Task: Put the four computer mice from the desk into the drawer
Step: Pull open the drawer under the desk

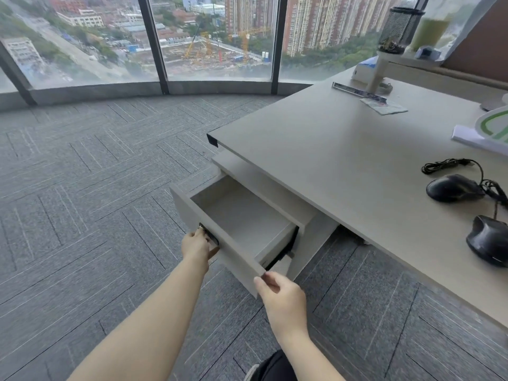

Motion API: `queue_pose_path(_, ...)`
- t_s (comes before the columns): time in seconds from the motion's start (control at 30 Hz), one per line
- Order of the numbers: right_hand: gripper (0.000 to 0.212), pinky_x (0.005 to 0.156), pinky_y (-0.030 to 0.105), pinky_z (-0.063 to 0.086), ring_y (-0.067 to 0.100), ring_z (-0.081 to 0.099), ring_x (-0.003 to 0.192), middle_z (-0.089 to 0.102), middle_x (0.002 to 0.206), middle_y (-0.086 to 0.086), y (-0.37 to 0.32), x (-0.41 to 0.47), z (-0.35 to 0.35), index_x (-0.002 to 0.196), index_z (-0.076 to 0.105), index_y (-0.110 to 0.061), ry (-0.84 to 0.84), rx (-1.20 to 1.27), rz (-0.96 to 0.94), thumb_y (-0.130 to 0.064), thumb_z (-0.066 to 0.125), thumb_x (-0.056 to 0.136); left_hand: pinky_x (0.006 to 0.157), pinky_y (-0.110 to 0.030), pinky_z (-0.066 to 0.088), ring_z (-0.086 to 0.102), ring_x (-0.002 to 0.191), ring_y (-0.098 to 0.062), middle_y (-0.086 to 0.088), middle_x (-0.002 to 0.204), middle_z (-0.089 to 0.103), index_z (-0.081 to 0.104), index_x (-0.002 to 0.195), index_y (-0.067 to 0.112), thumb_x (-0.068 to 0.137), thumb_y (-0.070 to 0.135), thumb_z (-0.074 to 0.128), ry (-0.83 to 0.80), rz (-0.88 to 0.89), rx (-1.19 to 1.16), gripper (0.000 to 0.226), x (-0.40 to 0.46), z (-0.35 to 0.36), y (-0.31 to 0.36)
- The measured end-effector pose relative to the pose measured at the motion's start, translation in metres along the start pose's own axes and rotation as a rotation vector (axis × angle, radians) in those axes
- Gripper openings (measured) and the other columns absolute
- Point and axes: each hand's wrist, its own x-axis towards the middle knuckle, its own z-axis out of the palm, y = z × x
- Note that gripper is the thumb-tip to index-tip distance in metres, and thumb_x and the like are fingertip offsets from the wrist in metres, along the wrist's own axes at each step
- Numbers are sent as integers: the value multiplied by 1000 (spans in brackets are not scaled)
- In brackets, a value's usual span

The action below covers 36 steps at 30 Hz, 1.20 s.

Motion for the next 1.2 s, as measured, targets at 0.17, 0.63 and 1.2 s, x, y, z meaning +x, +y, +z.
queue_pose_path(0.17,10,71,23,58,0,69,76,74,77,-13,2,-42,23,88,77,-24,-175,-75,-43,-32,73,83,83,-50,56,62,108,-27,-9,104,64,56,85,15,97,17,50,23,12,-53,13,-19,-75,0)
queue_pose_path(0.63,15,71,22,57,2,69,74,77,80,-12,3,-110,72,92,79,-25,-399,-142,-133,-35,74,82,58,-39,60,66,99,-25,-12,118,64,58,122,1,98,21,50,46,58,55,33,-42,-194,-5)
queue_pose_path(1.2,24,78,38,55,20,66,90,75,96,1,-57,-26,-203,109,71,-19,569,-236,-321,-14,57,91,92,-29,45,60,108,-18,-4,115,66,64,117,18,91,16,49,-563,1007,749,30,-241,107,18)
